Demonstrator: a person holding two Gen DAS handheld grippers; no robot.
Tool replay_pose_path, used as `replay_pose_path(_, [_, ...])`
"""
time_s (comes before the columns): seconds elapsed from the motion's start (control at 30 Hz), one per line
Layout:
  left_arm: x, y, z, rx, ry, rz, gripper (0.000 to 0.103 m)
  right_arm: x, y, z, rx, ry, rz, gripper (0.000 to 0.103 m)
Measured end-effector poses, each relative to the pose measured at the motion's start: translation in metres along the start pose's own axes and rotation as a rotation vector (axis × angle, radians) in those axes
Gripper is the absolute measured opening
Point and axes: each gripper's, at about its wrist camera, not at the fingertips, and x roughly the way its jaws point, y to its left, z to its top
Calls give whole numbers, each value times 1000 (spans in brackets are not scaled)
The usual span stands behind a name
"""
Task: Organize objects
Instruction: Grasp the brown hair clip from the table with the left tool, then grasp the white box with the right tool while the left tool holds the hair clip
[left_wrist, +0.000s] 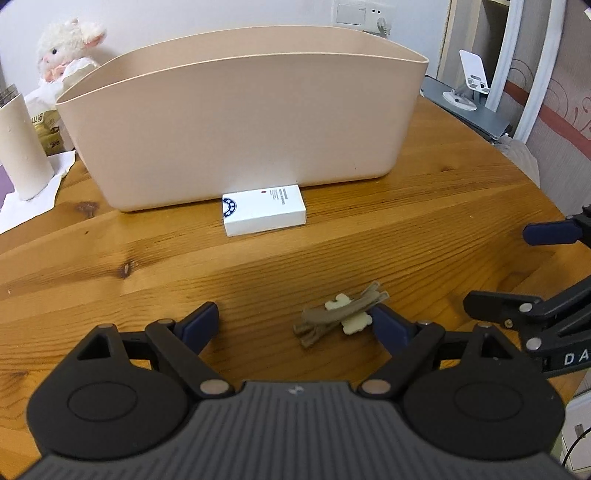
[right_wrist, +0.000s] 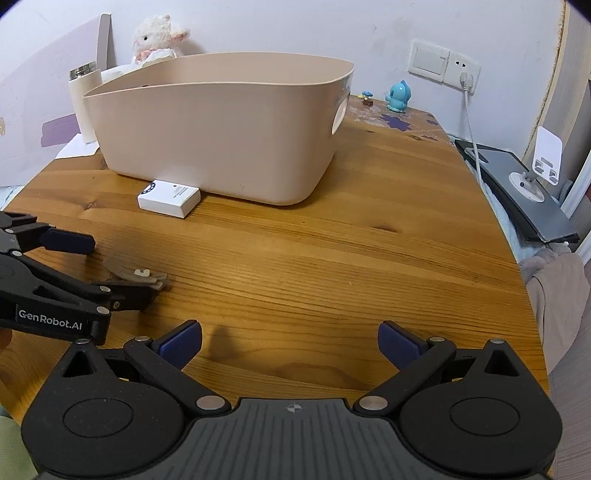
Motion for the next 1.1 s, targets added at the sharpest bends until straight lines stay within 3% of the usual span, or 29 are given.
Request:
replay_pose_path(0.1, [2,4,2,2,-12,3,89,3,1,0,5,3,4,103])
replay_pose_path(0.47, [-10,23,-5,2,-48,-11,46,12,6,1,9,14,16,103])
replay_pose_path(0.73, [-7,33,-2,16,-56,-27,45,18,18,12,-2,3,28,103])
replay_pose_path(1.1, [1,71,8,-52,-60,39,45,38,42,42,39,-32,88,103])
